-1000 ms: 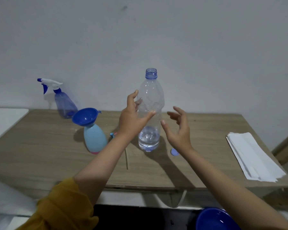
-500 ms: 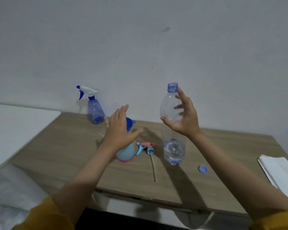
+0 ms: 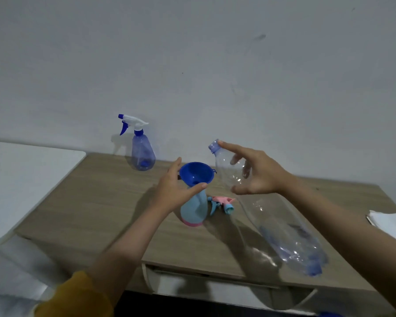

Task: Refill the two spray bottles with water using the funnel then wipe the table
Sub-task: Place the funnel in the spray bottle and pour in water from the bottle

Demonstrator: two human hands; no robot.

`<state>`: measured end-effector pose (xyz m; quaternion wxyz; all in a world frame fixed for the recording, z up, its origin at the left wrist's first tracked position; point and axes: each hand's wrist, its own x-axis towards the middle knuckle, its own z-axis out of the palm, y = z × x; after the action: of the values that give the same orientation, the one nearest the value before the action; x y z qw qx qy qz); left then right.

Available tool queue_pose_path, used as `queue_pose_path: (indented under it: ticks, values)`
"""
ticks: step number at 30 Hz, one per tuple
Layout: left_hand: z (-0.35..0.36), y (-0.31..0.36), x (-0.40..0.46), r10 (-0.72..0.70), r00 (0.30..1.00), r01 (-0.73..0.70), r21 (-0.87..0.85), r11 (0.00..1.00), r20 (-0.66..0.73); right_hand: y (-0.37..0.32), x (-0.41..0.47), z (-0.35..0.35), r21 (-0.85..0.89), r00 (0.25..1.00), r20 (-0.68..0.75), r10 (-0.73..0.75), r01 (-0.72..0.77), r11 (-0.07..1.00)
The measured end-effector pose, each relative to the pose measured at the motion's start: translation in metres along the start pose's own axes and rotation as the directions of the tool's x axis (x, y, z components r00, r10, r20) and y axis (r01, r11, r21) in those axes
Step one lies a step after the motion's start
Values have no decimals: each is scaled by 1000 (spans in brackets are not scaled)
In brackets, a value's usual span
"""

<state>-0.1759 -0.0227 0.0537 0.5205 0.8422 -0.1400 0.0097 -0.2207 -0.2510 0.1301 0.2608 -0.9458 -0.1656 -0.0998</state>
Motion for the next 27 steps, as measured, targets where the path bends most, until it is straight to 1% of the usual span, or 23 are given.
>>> queue_pose_path:
  ticks: [3,7,12,17,27]
  values:
    - [-1,-1,3,45,999,-44,-22,999,20,-11,-4,1,-59,994,104,41,-35,998]
    - [-3,-6,8,80,996,-78,-68,995,30,-18,-5,3,-171,963,196,182,-149,974]
    - [-7,-13,14,64,996,-59,-93,994,56,-36,-4,2,-204,946,239,218,-171,964]
    - [-11,-12,15,63,995,-55,-99,994,81,-45,0,5,-277,916,275,291,-214,937]
    - [-15,-9,16,85,990,-74,-96,993,116,-54,10,1,-352,884,327,335,-215,911]
